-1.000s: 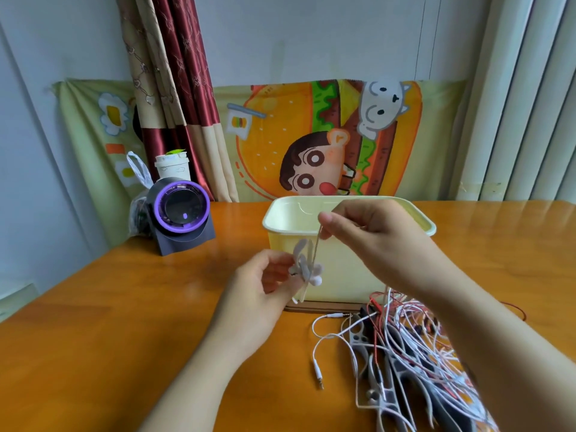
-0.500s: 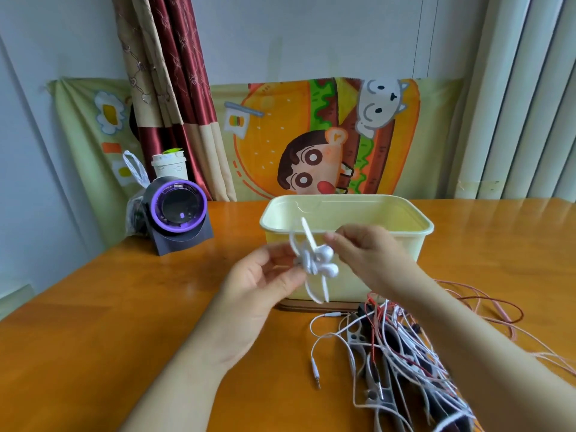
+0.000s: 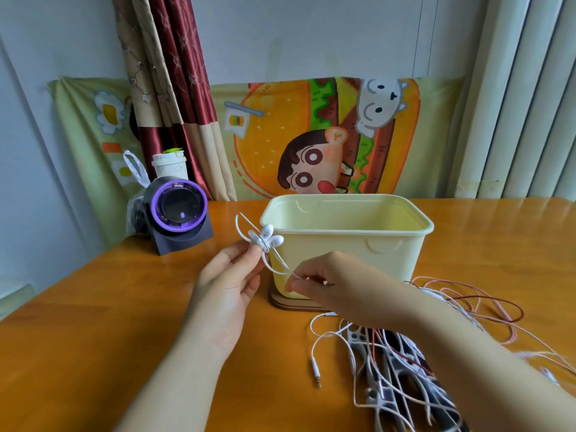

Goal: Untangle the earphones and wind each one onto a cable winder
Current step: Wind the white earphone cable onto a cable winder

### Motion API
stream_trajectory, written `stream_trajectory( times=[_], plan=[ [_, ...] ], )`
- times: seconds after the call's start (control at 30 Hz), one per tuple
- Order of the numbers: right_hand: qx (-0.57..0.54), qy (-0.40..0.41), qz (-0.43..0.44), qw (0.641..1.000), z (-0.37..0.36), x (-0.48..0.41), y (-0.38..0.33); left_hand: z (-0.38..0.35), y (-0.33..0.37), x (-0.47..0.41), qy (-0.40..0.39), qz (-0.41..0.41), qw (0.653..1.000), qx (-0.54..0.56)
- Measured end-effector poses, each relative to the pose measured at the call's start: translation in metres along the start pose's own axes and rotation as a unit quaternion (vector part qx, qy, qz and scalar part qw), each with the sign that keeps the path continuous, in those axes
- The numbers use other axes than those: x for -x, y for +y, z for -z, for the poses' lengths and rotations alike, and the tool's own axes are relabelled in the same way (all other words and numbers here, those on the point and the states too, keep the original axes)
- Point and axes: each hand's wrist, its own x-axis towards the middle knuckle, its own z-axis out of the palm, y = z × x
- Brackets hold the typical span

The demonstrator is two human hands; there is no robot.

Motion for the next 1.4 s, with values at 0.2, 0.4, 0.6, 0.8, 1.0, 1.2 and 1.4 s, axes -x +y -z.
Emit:
stream_trajectory(
  times=[0.2, 0.4, 0.6, 0.8, 1.0, 1.2, 1.4],
  plan=[
    [0.045, 0.043, -0.002, 0.998, 0.011, 0.003, -0.006, 0.004, -0.005, 0.0, -0.012, -0.083, 0.965, -0.25],
    [0.051, 0.146, -0.046, 0.987, 0.021, 0.002, 0.0, 0.003, -0.008, 0.002, -0.079, -0.104, 0.906, -0.403],
    [-0.045, 0.145, -0.055, 0.987, 0.02, 0.001, 0.0, 0.004, -0.008, 0.004, -0.121, -0.099, 0.888, -0.433],
    [-0.074, 0.165, -0.073, 0.981, 0.015, -0.004, 0.018, 0.002, -0.001, 0.009, -0.196, -0.078, 0.898, -0.387],
    [-0.106, 0.115, -0.039, 0.987, -0.003, -0.004, 0.015, -0.001, 0.002, 0.005, -0.174, 0.046, 0.982, 0.056],
    [-0.054, 0.029, -0.016, 0.998, -0.01, -0.003, 0.007, 0.001, 0.003, -0.002, -0.033, 0.048, 0.995, 0.079],
    [0.003, 0.044, 0.02, 0.999, 0.002, 0.001, -0.004, 0.008, -0.006, -0.004, 0.007, -0.086, 0.965, -0.247]
  ],
)
